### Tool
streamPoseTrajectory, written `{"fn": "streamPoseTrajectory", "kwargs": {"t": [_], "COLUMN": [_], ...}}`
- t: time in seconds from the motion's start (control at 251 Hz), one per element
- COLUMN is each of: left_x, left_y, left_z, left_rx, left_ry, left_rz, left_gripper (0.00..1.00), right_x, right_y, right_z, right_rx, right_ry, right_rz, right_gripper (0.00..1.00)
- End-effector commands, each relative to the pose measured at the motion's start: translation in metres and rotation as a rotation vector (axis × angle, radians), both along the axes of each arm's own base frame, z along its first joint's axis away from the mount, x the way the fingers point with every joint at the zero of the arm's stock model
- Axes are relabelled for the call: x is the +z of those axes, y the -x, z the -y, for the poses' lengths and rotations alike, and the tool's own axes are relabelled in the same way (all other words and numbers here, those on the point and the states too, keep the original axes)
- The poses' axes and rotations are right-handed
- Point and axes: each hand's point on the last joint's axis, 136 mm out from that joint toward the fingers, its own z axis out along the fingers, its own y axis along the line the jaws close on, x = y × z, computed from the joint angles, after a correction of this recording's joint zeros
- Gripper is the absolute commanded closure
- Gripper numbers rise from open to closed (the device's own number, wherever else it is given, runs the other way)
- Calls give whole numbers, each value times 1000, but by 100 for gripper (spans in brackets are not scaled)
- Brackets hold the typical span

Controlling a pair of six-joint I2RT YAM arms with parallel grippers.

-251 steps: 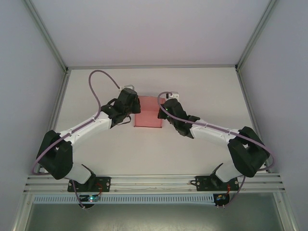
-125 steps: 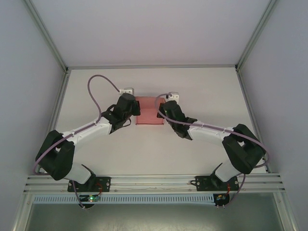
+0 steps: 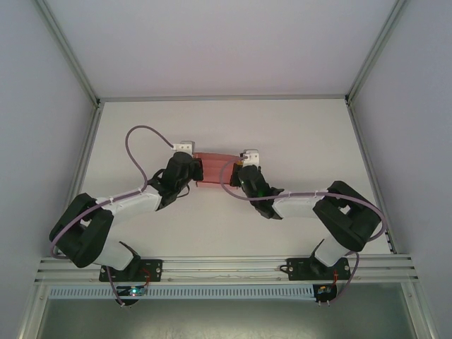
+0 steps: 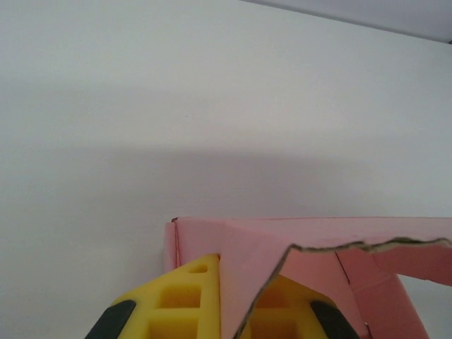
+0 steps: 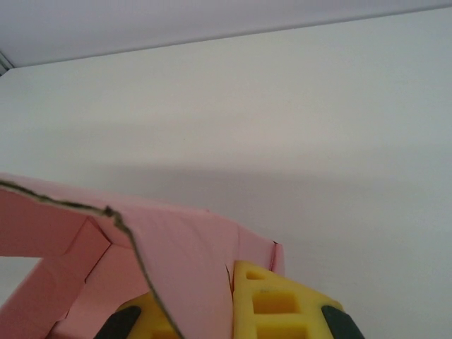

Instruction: Assemble paper box

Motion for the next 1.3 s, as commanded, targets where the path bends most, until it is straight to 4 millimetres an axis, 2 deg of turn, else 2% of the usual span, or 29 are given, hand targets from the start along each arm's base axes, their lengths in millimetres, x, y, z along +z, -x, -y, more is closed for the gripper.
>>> {"fn": "streamPoseTrajectory", "kwargs": {"t": [0.0, 0.227, 0.411, 0.475, 0.591, 0.702, 0.858, 0.962, 1.034, 1.165, 1.297], "left_x": [-21, -37, -37, -35, -27, -16, 7, 25, 37, 59, 62], "left_y": [29, 50, 68, 73, 86, 98, 114, 115, 113, 103, 83], "left_z": [22, 15, 3, -6, -14, -22, -31, -46, -58, -57, -58], "left_rx": [-125, -126, -127, -93, -83, -83, -81, 25, 118, 170, 238], "left_ry": [12, -2, -17, -14, 2, 15, 42, 81, 82, 112, 113], "left_rz": [-41, -79, -111, -130, -137, -138, -153, -174, -190, -196, -227], "left_gripper": [98, 93, 65, 60, 34, 0, 0, 0, 0, 0, 0], "right_x": [4, -10, -25, -30, -41, -48, -52, -57, -62, -68, -76], "right_y": [17, 33, 42, 47, 51, 53, 56, 58, 62, 67, 71], "right_z": [-20, -18, -13, -13, -8, -4, -5, -3, -5, -5, -2], "right_rx": [77, 118, 141, 157, 159, 145, 159, 162, 187, 199, 194], "right_ry": [-8, 86, 175, 205, 266, 272, 286, 298, 306, 304, 313], "right_rz": [76, 137, 113, 107, 90, 76, 73, 67, 57, 41, 27], "right_gripper": [97, 96, 98, 100, 100, 100, 100, 100, 100, 99, 98]}}
